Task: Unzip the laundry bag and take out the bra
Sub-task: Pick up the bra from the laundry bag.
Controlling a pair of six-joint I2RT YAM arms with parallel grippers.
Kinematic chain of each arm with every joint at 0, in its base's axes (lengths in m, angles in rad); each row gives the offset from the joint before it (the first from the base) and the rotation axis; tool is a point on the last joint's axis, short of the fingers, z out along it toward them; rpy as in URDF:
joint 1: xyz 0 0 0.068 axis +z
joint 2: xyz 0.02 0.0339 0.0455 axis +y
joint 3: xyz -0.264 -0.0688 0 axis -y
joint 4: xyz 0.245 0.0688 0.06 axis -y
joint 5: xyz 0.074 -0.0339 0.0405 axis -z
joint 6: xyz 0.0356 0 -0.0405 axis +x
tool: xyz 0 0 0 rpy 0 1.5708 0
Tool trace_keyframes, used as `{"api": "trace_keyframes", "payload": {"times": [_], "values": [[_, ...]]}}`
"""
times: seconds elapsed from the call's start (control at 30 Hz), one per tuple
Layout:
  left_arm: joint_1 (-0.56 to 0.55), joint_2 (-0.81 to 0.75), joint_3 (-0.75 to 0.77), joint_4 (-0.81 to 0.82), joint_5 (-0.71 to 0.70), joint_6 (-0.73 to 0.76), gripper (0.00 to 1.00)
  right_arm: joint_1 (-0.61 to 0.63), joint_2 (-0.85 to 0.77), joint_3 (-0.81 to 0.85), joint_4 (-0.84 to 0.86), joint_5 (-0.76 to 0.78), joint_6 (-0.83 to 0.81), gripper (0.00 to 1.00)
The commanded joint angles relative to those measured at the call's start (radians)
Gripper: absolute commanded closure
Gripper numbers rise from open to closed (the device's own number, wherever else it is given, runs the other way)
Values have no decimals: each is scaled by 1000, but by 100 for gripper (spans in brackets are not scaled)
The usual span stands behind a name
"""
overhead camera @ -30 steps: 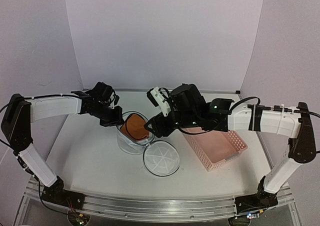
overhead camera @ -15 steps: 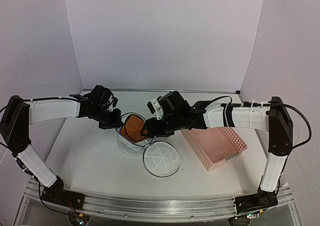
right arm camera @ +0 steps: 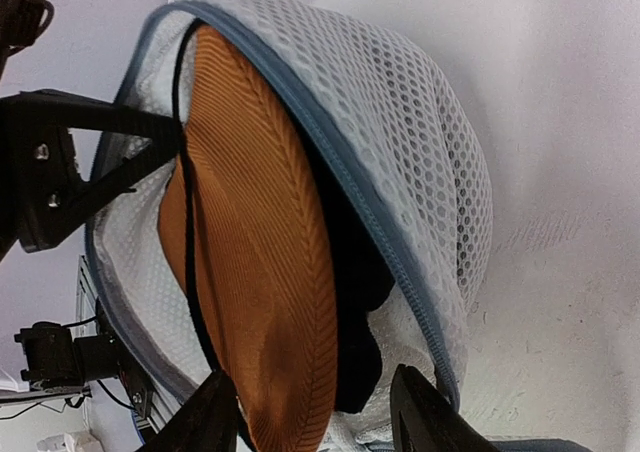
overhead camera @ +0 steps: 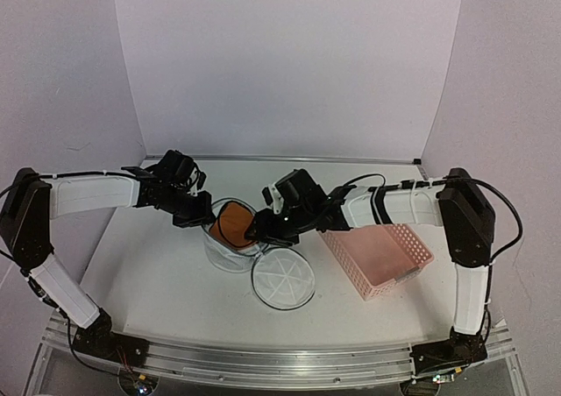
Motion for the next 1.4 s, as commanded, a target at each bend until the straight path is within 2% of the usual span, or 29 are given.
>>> {"api": "trace_keyframes", "payload": {"times": [0.0,0.47,0.57,0.6,0.73,0.8,1.37], "values": [[-4,-39,-4,26,10,15,100,-3,24,63,69,-39,40,49],[-10,-23,-7,35,24,22,100,-3,146,195,90,-94,80,50],[-11,-19,-8,37,27,23,100,-3,163,211,100,-110,87,56],[-13,-19,-6,36,28,23,100,-3,167,212,104,-114,89,60],[-14,-22,-8,39,21,23,100,-3,159,203,120,-122,92,89],[-14,-26,-10,39,16,23,100,-4,144,183,127,-116,91,100],[-13,-34,-6,33,-29,15,100,-25,-130,-42,202,-80,39,100]]}}
